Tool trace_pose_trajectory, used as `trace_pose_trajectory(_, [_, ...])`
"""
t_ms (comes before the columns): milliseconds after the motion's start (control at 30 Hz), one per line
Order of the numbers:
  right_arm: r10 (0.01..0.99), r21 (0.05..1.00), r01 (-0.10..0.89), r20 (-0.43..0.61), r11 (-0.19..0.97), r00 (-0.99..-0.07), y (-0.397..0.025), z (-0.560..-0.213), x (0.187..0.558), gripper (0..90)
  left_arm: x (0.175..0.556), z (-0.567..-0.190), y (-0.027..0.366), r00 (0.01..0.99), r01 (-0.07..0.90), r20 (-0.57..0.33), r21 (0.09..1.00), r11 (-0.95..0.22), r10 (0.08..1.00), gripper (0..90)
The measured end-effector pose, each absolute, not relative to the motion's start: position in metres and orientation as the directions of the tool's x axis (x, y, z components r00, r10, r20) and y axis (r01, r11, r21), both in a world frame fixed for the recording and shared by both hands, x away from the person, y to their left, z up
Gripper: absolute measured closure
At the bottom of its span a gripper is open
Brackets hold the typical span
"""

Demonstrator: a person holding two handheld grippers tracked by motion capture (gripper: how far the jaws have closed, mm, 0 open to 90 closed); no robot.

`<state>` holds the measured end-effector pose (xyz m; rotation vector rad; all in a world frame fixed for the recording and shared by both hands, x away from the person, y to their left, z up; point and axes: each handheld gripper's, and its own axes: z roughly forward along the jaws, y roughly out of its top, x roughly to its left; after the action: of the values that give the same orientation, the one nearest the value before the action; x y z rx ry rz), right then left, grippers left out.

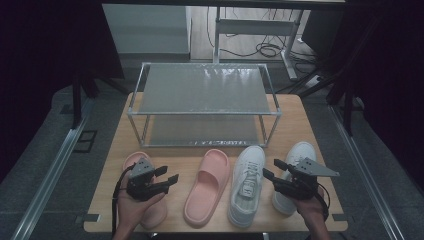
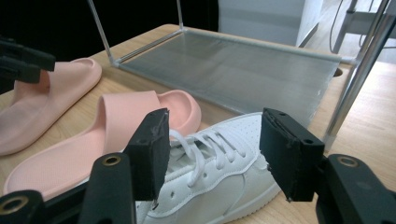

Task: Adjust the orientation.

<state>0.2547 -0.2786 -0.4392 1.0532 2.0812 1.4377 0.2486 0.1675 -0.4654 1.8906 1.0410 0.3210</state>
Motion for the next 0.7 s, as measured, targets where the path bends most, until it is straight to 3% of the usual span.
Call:
trace_pose_trajectory(500, [0.771,0.896,0.391,0.092,0.212,-0.631,-0.27,-0.44,0.259,45.3,0.244,-0.466,0.174,0.61,0.525,-0.176,0.82,-0.229,0.772,46.4])
trace_pose_trajectory(700, [0.769,0.887,0.411,0.11,0.209,-0.63,-0.267,-0.443,0.262,45.1,0.242,-0.468,0.174,0.612,0.525,-0.171,0.817,-0.236,0.772,55.5])
